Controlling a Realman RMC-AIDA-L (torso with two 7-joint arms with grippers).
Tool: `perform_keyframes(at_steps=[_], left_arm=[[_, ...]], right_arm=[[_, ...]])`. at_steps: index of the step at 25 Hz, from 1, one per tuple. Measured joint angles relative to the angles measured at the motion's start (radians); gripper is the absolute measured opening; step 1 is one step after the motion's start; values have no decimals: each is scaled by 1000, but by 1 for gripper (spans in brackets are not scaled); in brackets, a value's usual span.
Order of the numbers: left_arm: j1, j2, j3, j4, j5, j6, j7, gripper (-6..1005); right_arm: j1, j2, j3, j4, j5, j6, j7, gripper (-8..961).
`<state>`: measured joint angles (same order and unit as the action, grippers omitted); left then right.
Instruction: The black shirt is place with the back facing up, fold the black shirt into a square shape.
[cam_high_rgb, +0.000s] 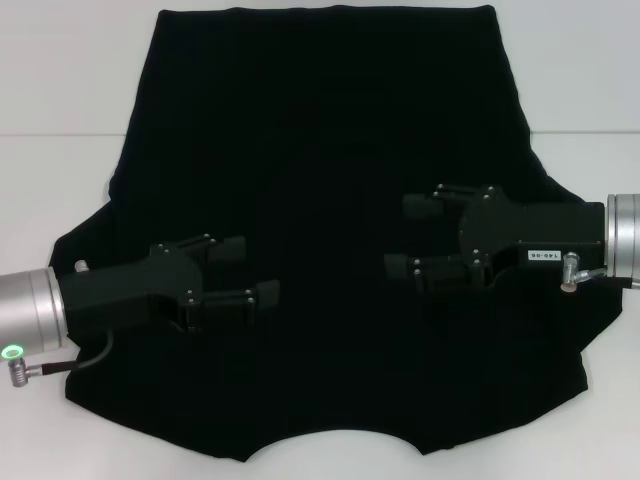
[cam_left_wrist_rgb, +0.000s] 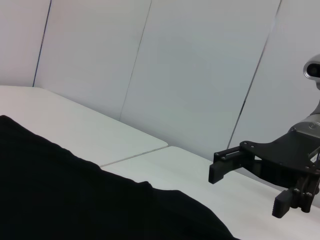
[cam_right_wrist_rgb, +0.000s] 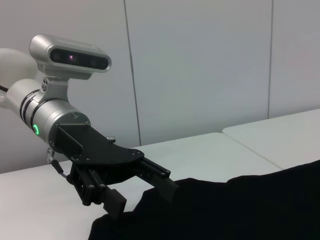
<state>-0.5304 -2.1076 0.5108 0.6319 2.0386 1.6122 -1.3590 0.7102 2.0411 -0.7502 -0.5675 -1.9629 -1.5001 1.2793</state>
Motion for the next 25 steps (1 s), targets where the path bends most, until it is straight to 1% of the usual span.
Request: perform_keyframes(at_steps=[5,20,25], left_arm=[[0,2,-4,2,5,0,-7,899],[0,3,-8,4,2,0,-8,900],[2,4,-41,6,0,-42,-70,901]], right_arm=[[0,2,0,0,1,0,0,907],[2,2,0,0,12,2,-4,871],[1,2,0,4,12,5,-3,859]])
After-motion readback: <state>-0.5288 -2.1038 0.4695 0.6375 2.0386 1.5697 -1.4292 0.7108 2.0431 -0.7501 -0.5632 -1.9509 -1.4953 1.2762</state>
